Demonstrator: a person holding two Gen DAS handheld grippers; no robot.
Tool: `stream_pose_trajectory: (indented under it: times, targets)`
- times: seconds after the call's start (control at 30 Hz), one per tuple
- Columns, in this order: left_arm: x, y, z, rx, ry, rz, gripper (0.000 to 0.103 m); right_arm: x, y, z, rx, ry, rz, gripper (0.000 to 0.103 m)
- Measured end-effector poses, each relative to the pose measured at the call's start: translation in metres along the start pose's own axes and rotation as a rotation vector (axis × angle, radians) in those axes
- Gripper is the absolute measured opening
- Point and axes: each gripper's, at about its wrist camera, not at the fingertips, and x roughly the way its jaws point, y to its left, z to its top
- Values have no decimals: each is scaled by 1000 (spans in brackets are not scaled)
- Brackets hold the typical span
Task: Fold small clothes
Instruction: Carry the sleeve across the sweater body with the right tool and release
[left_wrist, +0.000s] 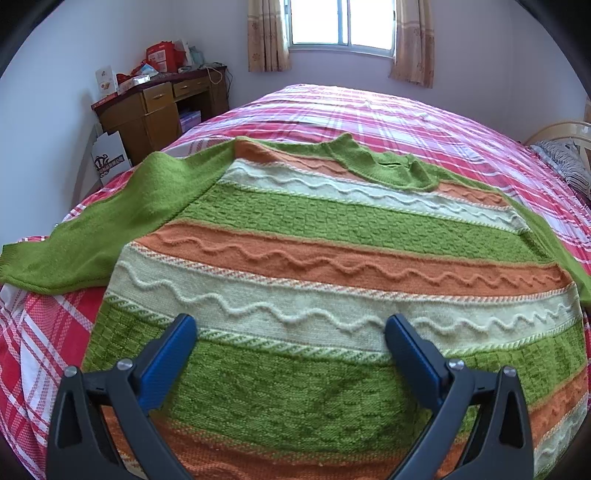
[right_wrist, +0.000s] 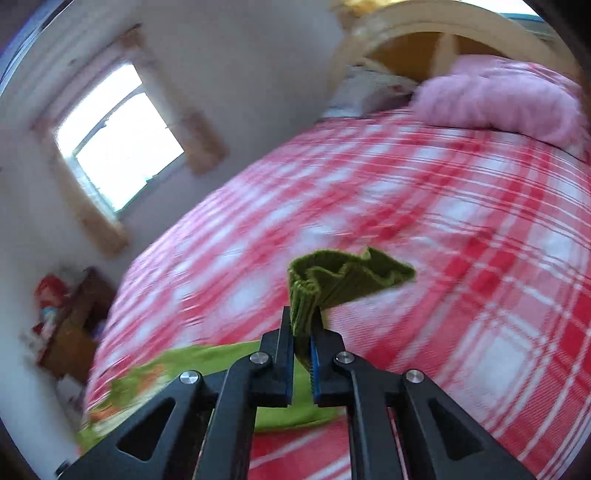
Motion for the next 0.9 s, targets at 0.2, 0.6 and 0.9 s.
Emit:
stream_pose_trajectory:
  times: [0.2,0.6,0.9]
  targets:
    - [-11,10,4,35,0,1,103,6,121,-33,-140,64,199,6]
    - [-9,98,-1,-82,-54,161,103,71,312,-153,-310,303,450,6]
    - [8,106,-8,-193,-72,79,103,124,403,-281,-512,484,515,6]
